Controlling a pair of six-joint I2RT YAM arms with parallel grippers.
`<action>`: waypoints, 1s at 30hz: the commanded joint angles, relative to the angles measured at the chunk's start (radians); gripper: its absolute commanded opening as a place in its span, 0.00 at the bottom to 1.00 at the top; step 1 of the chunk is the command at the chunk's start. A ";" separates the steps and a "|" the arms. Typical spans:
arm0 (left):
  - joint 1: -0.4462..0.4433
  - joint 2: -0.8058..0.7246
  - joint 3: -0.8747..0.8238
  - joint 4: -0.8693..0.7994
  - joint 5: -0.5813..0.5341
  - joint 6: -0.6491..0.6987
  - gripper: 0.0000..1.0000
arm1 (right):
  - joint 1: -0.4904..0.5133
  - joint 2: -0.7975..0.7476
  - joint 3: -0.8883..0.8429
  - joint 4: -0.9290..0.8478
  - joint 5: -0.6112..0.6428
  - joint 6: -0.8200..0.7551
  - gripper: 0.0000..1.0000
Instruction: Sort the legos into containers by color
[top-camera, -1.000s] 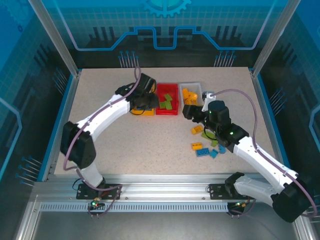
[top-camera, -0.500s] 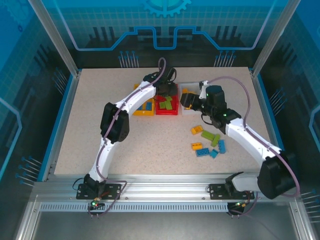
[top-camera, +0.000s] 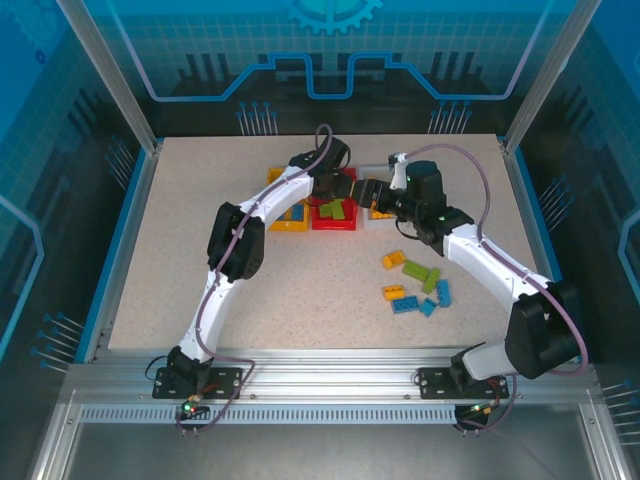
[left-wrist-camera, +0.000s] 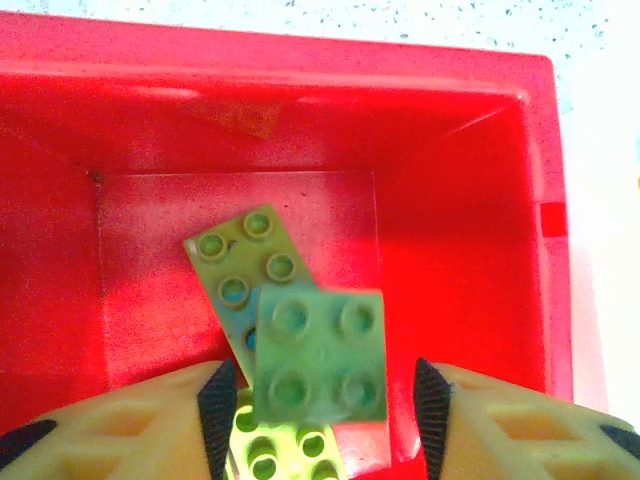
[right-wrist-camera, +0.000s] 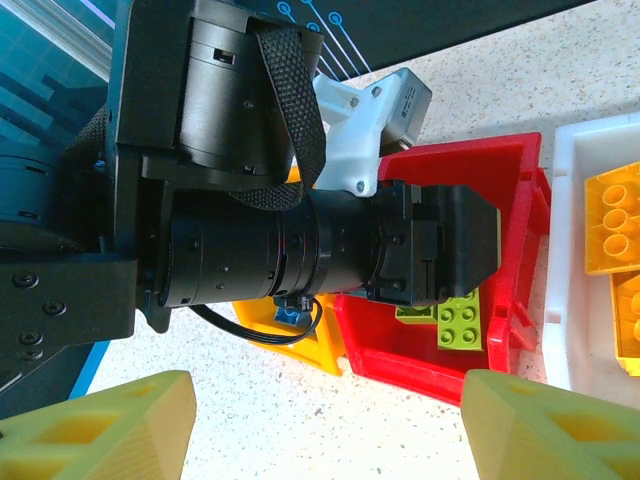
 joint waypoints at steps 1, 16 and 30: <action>-0.005 -0.071 0.020 0.011 0.004 0.004 0.56 | -0.017 -0.056 -0.004 -0.029 0.018 -0.023 0.73; -0.089 -0.548 -0.353 0.199 0.060 -0.058 0.58 | -0.019 -0.326 -0.069 -0.575 0.459 0.072 0.66; -0.335 -0.987 -1.028 0.422 0.073 -0.169 0.58 | -0.014 -0.408 -0.269 -0.901 0.448 0.355 0.57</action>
